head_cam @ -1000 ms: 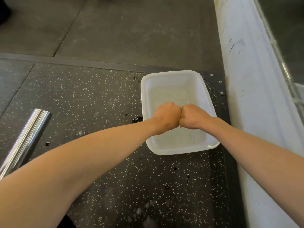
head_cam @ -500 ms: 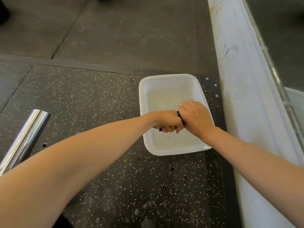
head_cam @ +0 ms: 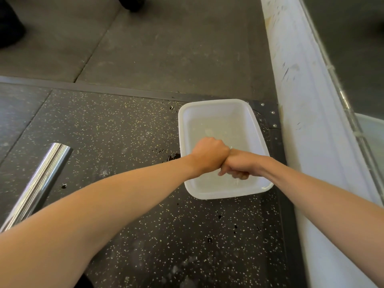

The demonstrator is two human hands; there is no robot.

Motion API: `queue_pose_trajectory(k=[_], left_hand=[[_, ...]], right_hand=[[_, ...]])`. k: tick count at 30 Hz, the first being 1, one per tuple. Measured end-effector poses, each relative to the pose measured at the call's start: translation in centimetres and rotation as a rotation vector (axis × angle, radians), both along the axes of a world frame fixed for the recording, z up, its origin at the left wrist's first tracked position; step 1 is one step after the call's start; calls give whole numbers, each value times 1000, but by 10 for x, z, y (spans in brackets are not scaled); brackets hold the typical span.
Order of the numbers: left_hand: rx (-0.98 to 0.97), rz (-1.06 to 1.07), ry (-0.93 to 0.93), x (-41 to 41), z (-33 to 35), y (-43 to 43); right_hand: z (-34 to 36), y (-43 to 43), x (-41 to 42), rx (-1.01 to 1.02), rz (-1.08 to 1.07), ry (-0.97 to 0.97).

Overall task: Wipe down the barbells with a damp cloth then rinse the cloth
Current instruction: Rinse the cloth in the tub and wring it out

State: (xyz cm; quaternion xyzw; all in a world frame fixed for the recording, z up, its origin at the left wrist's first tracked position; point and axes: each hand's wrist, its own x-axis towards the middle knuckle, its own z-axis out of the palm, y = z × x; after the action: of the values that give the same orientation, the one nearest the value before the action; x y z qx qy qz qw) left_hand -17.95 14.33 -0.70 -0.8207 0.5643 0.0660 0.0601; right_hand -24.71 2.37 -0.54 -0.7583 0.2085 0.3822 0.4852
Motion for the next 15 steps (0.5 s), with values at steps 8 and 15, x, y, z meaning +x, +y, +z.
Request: queue_pose_trajectory(k=[8,15], left_hand=[[-19,78,88,-5,-11,0],[-346,892,1351,0,20,15]], right_hand=[[-1,-4,-14,-7,-44,59],[47,-12,-5,-149,-748,-86]])
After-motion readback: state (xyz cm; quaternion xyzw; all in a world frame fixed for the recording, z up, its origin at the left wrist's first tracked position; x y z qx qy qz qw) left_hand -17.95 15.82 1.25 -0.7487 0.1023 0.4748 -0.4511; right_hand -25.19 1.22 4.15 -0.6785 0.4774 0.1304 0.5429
